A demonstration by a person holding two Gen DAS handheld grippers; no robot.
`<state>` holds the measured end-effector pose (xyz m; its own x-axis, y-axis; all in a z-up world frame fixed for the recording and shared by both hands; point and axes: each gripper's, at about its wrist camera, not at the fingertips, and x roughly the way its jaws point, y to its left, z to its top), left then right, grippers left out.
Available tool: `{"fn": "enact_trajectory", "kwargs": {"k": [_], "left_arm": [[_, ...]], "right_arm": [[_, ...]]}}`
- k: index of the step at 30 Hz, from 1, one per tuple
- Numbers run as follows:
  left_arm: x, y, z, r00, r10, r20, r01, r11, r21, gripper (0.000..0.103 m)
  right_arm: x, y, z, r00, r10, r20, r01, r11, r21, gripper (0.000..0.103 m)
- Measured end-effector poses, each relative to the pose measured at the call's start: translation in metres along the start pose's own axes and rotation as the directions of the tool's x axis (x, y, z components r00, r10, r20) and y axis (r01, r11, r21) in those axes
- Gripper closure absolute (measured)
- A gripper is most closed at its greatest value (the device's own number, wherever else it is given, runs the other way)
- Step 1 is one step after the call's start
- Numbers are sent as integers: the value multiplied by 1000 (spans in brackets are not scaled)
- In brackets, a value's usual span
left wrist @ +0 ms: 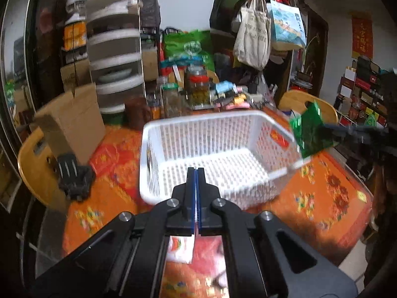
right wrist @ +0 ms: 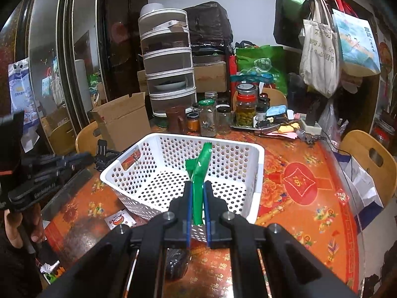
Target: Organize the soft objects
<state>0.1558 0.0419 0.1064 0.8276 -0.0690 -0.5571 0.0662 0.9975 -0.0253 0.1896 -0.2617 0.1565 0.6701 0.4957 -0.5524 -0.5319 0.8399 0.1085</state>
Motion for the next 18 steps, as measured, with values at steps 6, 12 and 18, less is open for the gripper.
{"fn": "enact_trajectory", "kwargs": {"k": [6,12,18], "left_arm": [[31,13,-65,992,-12,-125,14,1000,16,22],[83,38,-102,964,-59,-261,51,998,-38,22],[113,44,-120,945,-65,-321,53,998,-45,22]], "right_arm": [[-11,-2,-7,1000,-3,10,3,1000,2,96],[-21,-2,-16,1000,3,14,-3,1000,9,96],[-29,-4,-22,1000,2,21,-2,1000,20,96]]}}
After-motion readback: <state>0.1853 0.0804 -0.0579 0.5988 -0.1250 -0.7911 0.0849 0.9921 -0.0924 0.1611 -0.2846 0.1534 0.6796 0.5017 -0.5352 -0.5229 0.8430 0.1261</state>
